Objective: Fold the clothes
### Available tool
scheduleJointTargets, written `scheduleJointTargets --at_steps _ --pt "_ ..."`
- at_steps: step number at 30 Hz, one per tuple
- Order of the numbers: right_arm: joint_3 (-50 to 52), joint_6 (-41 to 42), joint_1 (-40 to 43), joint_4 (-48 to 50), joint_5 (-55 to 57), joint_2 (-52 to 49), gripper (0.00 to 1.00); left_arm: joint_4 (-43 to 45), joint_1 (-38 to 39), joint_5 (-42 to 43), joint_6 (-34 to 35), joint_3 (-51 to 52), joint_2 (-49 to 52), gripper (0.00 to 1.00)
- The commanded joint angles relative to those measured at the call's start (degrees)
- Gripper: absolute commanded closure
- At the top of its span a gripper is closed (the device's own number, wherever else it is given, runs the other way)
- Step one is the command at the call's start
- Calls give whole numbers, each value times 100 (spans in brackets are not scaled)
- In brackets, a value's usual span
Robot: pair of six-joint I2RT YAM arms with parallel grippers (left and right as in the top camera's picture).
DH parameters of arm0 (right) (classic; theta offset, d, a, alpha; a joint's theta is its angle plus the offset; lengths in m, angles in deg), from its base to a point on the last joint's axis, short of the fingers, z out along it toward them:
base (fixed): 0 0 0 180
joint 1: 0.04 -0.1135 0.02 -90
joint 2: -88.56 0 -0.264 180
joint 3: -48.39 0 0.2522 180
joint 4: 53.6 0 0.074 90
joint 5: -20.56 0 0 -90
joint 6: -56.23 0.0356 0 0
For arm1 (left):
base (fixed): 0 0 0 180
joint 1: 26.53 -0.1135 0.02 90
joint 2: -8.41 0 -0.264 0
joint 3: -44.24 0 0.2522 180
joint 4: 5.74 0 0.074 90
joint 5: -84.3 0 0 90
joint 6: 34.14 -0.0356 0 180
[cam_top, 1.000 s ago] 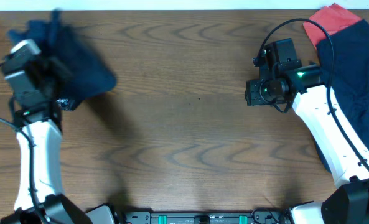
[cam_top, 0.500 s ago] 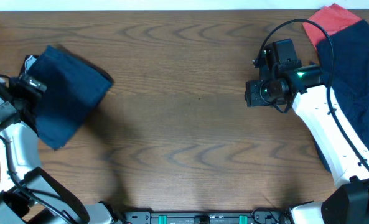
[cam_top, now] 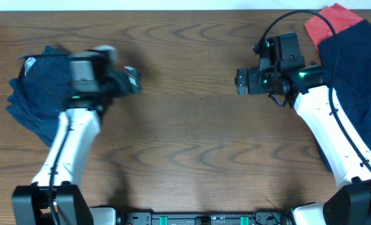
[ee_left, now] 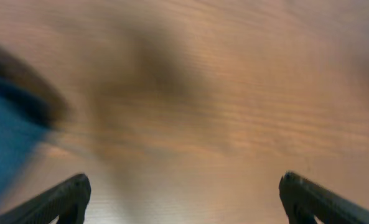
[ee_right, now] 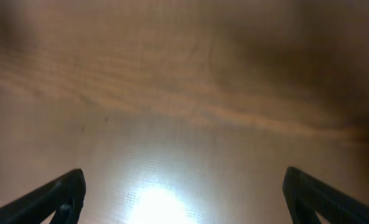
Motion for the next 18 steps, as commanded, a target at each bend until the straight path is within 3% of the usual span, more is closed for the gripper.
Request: scheduleJointTargets --at_steps 1,8,12,18 --pt "-144 55 339 52 129 79 1 -686 605 -848 -378 -48 -107 2" --pt "-111 46 927 -584 13 870 1 -2356 796 -835 -332 0 -1248 2" --pt "334 48 942 -546 262 1757 1 -2306 796 -826 -310 317 -2728 2" --pt "2138 245 595 232 804 3899 1 -2170 796 -828 55 920 -4516 2"
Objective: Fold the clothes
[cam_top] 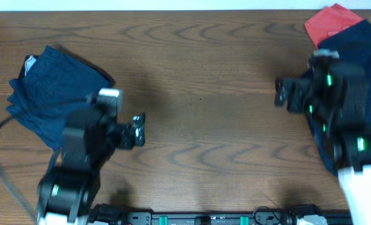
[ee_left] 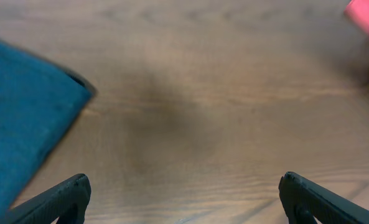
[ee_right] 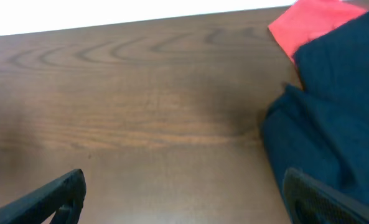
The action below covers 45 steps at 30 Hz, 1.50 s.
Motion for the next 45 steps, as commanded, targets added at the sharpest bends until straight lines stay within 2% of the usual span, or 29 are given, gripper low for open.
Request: scheduleJointTargets --at_steps 1,4,8,17,25,30,33,38,41,45 --pt "1102 262 -203 201 374 1128 1 39 -13 -96 181 374 -590 2" --pt "1611 286 -201 153 367 1853 1 50 -13 -94 181 389 -855 2" --pt "1963 286 -201 -501 367 2524 1 48 -13 -94 181 389 -911 2" --pt "2048 286 -201 -2479 367 2730 1 -160 -13 -94 181 391 -835 2" --pt "2061 304 -197 -2463 643 2758 1 -164 -13 -94 181 391 -831 2" --pt "2190 304 -42 -2411 507 3427 1 -164 -13 -94 181 391 -831 2" --pt "2583 157 120 -2094 450 4197 1 -166 -13 -94 181 391 -831 2" --pt "3644 -142 273 -804 426 5421 1 -166 -13 -94 181 391 -831 2" --pt "4461 -608 280 387 428 5888 1 -164 -13 -94 181 391 -831 2" --pt "5445 -1311 282 2603 428 5845 1 -166 -13 -94 181 391 -831 2"
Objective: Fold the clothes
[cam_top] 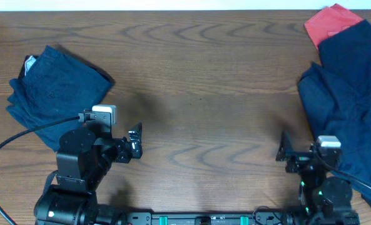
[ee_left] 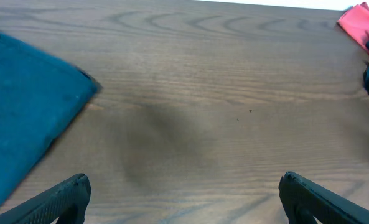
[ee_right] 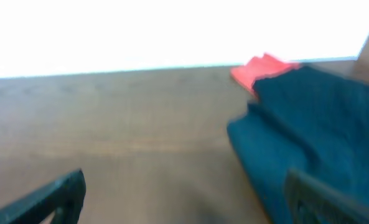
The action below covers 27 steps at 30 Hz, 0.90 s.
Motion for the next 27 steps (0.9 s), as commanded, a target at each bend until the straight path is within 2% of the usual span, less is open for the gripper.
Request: scheduleJointTargets --at_steps 1,3,27 --pt "721 -758 72 1198 -4 52 1 -7 -13 -31 28 20 -4 2" --pt "1163 -750 72 1834 -4 50 1 -7 -13 -31 28 20 -4 2" --pt "1281 -750 61 1766 -114 -74 1 -7 -13 -31 28 20 -4 2"
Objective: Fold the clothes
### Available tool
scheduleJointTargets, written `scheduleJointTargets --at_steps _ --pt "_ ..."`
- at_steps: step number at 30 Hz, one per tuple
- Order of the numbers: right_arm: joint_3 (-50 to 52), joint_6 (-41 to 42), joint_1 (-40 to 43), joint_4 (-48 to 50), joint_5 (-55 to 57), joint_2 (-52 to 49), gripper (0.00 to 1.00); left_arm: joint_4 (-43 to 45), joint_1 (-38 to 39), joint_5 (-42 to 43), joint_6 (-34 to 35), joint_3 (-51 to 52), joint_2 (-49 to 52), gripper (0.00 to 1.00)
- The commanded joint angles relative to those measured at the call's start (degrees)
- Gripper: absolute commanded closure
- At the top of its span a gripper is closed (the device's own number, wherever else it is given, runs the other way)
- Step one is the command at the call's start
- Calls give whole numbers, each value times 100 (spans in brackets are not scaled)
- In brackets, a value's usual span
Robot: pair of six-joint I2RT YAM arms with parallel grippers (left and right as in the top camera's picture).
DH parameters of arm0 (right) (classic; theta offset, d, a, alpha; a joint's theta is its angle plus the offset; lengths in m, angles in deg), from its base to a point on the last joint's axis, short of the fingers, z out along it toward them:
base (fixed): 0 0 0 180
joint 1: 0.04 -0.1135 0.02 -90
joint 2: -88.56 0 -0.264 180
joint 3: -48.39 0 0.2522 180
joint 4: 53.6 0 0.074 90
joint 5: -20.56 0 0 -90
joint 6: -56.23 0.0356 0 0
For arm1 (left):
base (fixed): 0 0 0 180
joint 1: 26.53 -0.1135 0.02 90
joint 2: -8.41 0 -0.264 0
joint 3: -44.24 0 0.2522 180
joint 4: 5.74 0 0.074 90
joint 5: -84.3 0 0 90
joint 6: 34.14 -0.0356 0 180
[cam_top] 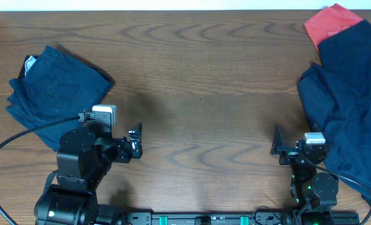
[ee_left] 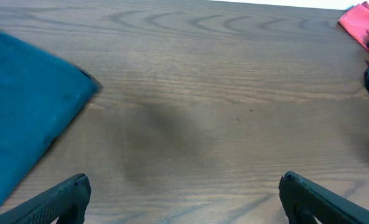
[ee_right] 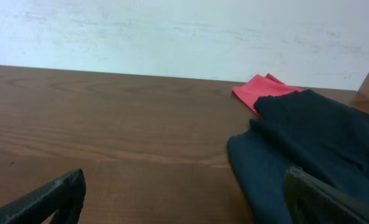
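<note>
A folded dark blue garment lies at the table's left; the left wrist view shows its edge. A pile of unfolded dark navy clothes lies at the right, over a red garment; the right wrist view shows the navy pile and the red garment too. My left gripper sits near the front edge, open and empty, fingertips wide apart. My right gripper is at the front right, open and empty, just left of the navy pile.
The brown wooden table spans the whole view. A black cable runs from the left arm across the folded garment's lower edge. A pale wall stands behind the table's far edge.
The right arm has shifted slightly left near the front edge, and its wrist view has sharpened. The left arm and both clothing piles have not moved.
First the left gripper was beside the folded blue garment and the right gripper at mid-table, left of the navy pile, both open. Then both arms stood nearer the front. By now both sit low at the front edge, open and empty.
</note>
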Motion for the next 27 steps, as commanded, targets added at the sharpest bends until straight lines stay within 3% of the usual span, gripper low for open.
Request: scheduleJointTargets --at_steps 1,6,10,16,23,27 --pt "11 -90 61 -20 -42 -2 1 -2 -13 -31 28 13 -9 2" --pt "11 -90 61 -20 -39 -2 1 -343 -57 -415 -149 114 -249 2" --pt "11 -90 61 -20 -39 -2 1 -87 -354 -496 -142 1119 -1145 2" --pt "11 -90 61 -20 -39 -2 1 1661 -872 -479 160 3272 -2669 2" --pt "11 -90 61 -20 -39 -2 1 4190 -1161 -496 160 4706 -3456 2" --pt "11 -90 61 -20 -39 -2 1 3932 -1150 -426 162 4715 -3585 2"
